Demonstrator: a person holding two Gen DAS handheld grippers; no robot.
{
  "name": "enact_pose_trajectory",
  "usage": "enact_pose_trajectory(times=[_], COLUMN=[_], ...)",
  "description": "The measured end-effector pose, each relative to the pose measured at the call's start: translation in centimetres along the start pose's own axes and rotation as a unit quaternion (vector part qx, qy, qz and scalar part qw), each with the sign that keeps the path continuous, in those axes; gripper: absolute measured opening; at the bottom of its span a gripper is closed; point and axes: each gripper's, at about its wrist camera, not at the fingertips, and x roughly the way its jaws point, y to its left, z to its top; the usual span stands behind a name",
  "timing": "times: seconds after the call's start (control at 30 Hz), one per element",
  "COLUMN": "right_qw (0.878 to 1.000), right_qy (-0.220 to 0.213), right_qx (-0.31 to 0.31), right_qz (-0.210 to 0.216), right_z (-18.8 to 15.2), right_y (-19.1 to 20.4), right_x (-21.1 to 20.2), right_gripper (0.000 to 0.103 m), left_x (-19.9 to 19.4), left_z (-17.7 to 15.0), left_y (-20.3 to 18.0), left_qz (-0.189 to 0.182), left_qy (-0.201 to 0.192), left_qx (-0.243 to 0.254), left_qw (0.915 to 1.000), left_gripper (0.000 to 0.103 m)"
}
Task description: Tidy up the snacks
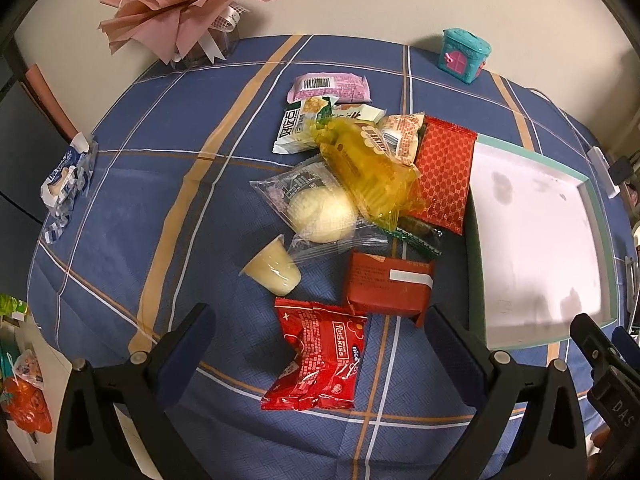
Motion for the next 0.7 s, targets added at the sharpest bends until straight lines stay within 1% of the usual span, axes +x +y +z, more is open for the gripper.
enact_pose_trajectory(times=[0.53, 0.7], right_qw=[1.0, 1.0], right_qy=[0.006, 0.007], right_qx=[0.001, 0.0], right_qz=[-0.001, -0.003], right_z=[0.02, -0.08], right_y=[-0.09, -0.11], right_x=[0.17, 0.26], right_gripper=[0.103, 0.103], left_x=[0.03, -0.15], left_z=[0.0, 0.0], left_y=[0.04, 0.05], left_qz=[-0.011, -0.009], left_qy=[0.001, -0.003], left_qx=[-0.004, -0.005], left_qw=[0.9999, 0.9999], left_gripper=[0.103, 0.103])
